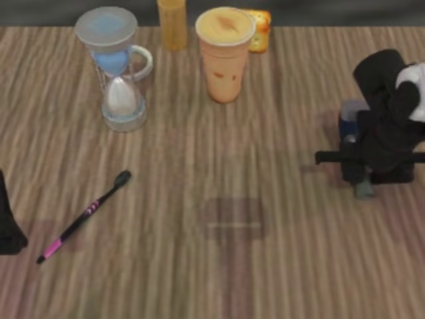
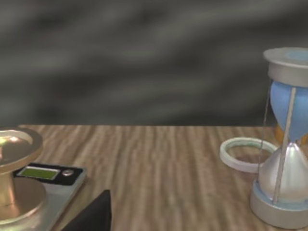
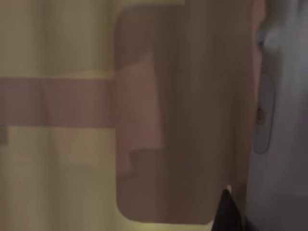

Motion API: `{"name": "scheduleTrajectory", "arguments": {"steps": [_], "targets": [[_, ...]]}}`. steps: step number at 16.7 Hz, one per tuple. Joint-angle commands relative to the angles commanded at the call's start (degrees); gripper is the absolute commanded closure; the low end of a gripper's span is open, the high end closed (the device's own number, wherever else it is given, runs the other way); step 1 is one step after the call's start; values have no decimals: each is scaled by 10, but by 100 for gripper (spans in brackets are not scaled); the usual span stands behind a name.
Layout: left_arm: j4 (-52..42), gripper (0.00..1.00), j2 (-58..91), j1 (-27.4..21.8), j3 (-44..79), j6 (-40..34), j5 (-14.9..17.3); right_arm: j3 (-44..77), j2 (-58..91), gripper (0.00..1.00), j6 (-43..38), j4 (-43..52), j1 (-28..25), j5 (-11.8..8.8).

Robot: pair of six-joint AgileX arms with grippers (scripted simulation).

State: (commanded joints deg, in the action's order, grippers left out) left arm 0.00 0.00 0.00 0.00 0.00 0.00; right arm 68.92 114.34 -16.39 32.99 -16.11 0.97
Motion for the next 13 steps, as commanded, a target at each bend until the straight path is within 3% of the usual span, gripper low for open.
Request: {"name": "scheduleTrajectory", "arguments": {"steps": [5,13], "targets": [[0,0,0,0,0,0,0,-38,-33,100,31,-164,2,-64],[0,0,0,0,0,0,0,-153,-119,100,101,-568,9,-211]]}}
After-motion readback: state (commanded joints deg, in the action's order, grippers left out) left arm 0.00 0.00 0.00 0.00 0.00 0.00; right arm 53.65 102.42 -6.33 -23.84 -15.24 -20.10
